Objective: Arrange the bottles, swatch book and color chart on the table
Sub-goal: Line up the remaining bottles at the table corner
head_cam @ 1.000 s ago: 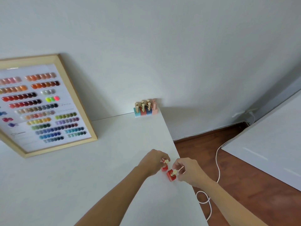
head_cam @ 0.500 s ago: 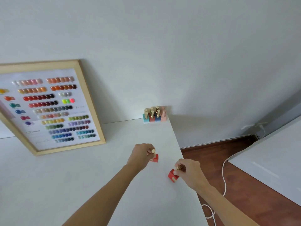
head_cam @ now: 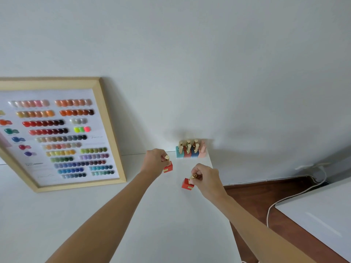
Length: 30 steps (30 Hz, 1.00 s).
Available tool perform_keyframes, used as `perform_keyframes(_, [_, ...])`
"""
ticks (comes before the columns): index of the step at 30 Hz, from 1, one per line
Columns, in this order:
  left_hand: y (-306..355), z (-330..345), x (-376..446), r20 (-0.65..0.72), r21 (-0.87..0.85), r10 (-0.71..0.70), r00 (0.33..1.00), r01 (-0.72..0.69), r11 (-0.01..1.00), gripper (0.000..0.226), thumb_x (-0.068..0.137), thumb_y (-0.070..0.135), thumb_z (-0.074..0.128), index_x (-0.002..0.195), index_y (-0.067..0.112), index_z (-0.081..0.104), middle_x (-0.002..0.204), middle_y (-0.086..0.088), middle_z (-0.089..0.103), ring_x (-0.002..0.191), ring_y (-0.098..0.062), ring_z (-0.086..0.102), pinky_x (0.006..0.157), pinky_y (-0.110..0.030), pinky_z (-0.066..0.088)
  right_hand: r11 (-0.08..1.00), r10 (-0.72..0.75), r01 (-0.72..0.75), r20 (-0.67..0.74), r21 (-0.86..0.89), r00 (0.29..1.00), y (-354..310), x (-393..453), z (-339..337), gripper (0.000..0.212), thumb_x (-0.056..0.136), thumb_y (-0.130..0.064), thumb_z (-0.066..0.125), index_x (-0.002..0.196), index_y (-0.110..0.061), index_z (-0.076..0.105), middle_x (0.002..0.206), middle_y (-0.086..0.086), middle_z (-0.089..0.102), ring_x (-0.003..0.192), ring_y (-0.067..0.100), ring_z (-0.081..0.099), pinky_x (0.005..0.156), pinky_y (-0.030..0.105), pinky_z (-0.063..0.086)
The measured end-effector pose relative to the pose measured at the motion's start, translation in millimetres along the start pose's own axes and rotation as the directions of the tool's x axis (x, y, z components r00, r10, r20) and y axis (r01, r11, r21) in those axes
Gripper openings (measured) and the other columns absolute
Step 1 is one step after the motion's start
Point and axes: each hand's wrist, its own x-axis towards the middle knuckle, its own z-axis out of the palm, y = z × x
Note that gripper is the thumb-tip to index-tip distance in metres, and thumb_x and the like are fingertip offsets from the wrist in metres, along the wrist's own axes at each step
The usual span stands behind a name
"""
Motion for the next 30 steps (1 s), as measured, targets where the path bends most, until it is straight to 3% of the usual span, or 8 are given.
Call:
perform_keyframes(7, [-1.9,4.5,40.2,0.036,-0.013,0.016,0.999,-0.015,1.000,0.014,0.077,0.006,0.070,0.091,0.008,0.072,0.089,-0.011,0.072,0.086,-0.028,0.067,0.079,-0.040,0.058,0.998,-0.065,0.065,0.016,0.013,0.998,-8.7,52.7,21.7,0.017,0.075,0.004,0.070,0.086,-0.009,0.066,0.076,0.001,0.068,0.063,-0.001,0.058,0.060,0.002,0.044])
perform_keyframes(12, [-4.1,11.4,54.0,0.067,-0.018,0.024,0.997,-0.023,1.000,0.015,0.078,0.005,0.069,0.092,0.008,0.072,0.091,-0.011,0.072,0.087,-0.027,0.068,0.081,-0.041,0.057,0.992,-0.121,0.122,0.026,-0.014,0.992,-11.3,72.7,34.9,0.016,0.075,0.006,0.066,0.085,-0.007,0.067,0.077,0.003,0.068,0.067,0.013,0.060,0.061,0.008,0.044])
perform_keyframes(16, [-8.6,15.8,57.4,0.072,-0.041,0.043,0.996,-0.040,0.998,0.011,0.078,0.005,0.069,0.088,0.009,0.071,0.089,-0.010,0.073,0.086,-0.026,0.069,0.082,-0.040,0.057,0.989,-0.148,0.149,0.044,-0.019,0.988,-11.0,81.4,43.3,0.016,0.077,0.006,0.063,0.084,-0.008,0.067,0.077,0.004,0.069,0.066,0.013,0.060,0.057,0.007,0.041])
perform_keyframes(19, [-11.3,17.3,56.3,0.073,-0.072,0.074,0.995,-0.069,0.995,0.011,0.080,0.004,0.067,0.089,0.008,0.071,0.090,-0.010,0.074,0.085,-0.024,0.070,0.083,-0.039,0.057,0.986,-0.164,0.164,0.036,0.003,0.986,-12.9,85.7,47.1,0.020,0.077,0.006,0.061,0.090,-0.007,0.068,0.084,0.008,0.072,0.073,0.020,0.065,0.065,0.026,0.053])
perform_keyframes(22, [-16.6,19.2,50.8,0.056,-0.070,0.094,0.994,-0.090,0.993,0.030,0.080,-0.006,0.053,0.100,0.007,0.071,0.095,-0.010,0.074,0.088,-0.022,0.069,0.084,-0.033,0.056,0.982,-0.190,0.190,0.036,0.005,0.981,-15.0,87.9,48.5,0.022,0.078,0.005,0.062,0.097,-0.006,0.067,0.090,0.009,0.072,0.079,0.021,0.065,0.072,0.032,0.056])
perform_keyframes(24, [-23.4,22.0,43.8,0.049,-0.029,0.092,0.995,-0.091,0.995,0.042,0.076,-0.009,0.051,0.111,0.008,0.066,0.105,-0.008,0.070,0.097,-0.021,0.066,0.086,-0.028,0.053,0.977,-0.211,0.211,0.029,0.013,0.977,-13.0,86.9,49.2,0.024,0.079,0.004,0.064,0.101,-0.007,0.066,0.089,0.005,0.071,0.079,0.017,0.064,0.073,0.026,0.055])
perform_keyframes(27, [-32.8,32.9,28.6,0.036,-0.003,0.086,0.996,-0.086,0.996,0.058,0.072,-0.003,0.065,0.126,0.013,0.054,0.119,-0.006,0.059,0.109,-0.021,0.056,0.083,-0.023,0.043,0.984,-0.176,0.178,-0.063,0.021,0.982,-4.1,77.4,47.9,0.034,0.073,0.005,0.070,0.101,-0.012,0.063,0.084,-0.007,0.061,0.073,0.002,0.054,0.067,0.005,0.045])
perform_keyframes(30, [-34.4,49.6,20.7,0.055,-0.005,0.020,0.998,-0.020,1.000,0.075,0.067,0.011,0.079,0.134,0.016,0.044,0.125,-0.002,0.051,0.115,-0.021,0.051,0.087,-0.023,0.039,0.994,-0.078,0.091,-0.197,0.057,0.977,12.7,65.6,45.4,0.037,0.067,0.007,0.073,0.093,-0.013,0.057,0.082,-0.003,0.058,0.073,0.010,0.052,0.065,0.008,0.041])
